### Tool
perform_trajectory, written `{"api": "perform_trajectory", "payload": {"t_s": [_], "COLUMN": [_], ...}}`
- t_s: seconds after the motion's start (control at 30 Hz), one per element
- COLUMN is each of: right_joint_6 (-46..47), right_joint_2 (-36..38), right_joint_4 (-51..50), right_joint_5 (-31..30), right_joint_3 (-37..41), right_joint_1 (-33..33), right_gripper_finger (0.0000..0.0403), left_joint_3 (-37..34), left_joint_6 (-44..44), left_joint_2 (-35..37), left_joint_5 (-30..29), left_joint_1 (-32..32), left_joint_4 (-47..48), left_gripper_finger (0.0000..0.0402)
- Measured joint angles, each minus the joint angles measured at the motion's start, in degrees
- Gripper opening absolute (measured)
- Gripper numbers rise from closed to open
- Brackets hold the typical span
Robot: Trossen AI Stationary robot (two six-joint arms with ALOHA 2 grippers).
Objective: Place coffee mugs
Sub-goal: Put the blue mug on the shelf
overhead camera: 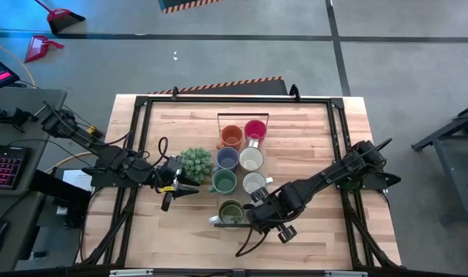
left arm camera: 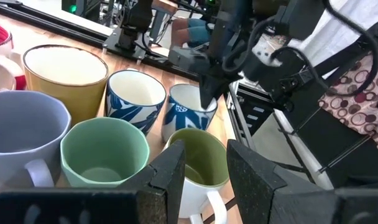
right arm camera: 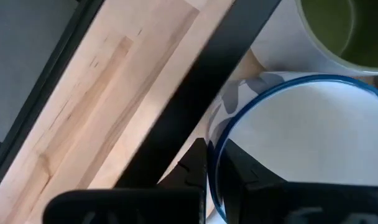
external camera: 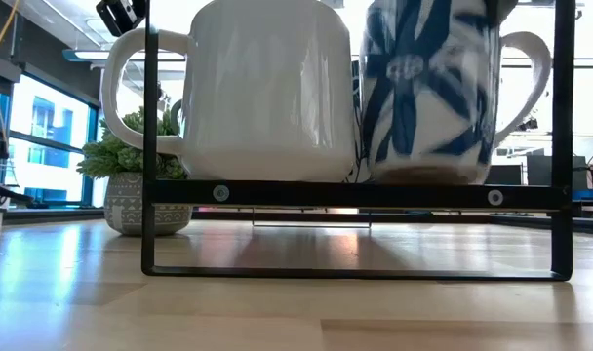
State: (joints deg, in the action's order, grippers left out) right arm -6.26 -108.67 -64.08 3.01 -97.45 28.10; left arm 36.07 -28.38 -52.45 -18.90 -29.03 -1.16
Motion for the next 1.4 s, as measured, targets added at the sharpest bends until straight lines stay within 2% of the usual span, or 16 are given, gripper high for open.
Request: {"api": "perform_trajectory", "payload": {"t_s": [0.47,0.8,1.4], "right_joint_6": [0.5,3.2,6.5], "right_joint_2": [-0.7,-0.6,-0.6], "right_joint_4": [-0.8,-2.2,-1.9], "right_joint_5": [-1.4,-1.8,-2.5], "right_joint_3": [-0.1,0.0,0.1], "right_joint_1": [0.0,0.0,0.0], "right_gripper_finger": [0.0000,0.0023,0.0026], "left_joint_3": [0.0,0.0,0.0], "left_joint_6": [0.0,0.0,0.0], "left_joint_2": [0.0,0.0,0.0], "left_joint_5": [0.0,0.0,0.1], "left_joint_1": [0.0,0.0,0.0], "left_joint_4": [0.1,0.1,0.1], "left_gripper_finger": [0.0106,0.0106,0.0106]}}
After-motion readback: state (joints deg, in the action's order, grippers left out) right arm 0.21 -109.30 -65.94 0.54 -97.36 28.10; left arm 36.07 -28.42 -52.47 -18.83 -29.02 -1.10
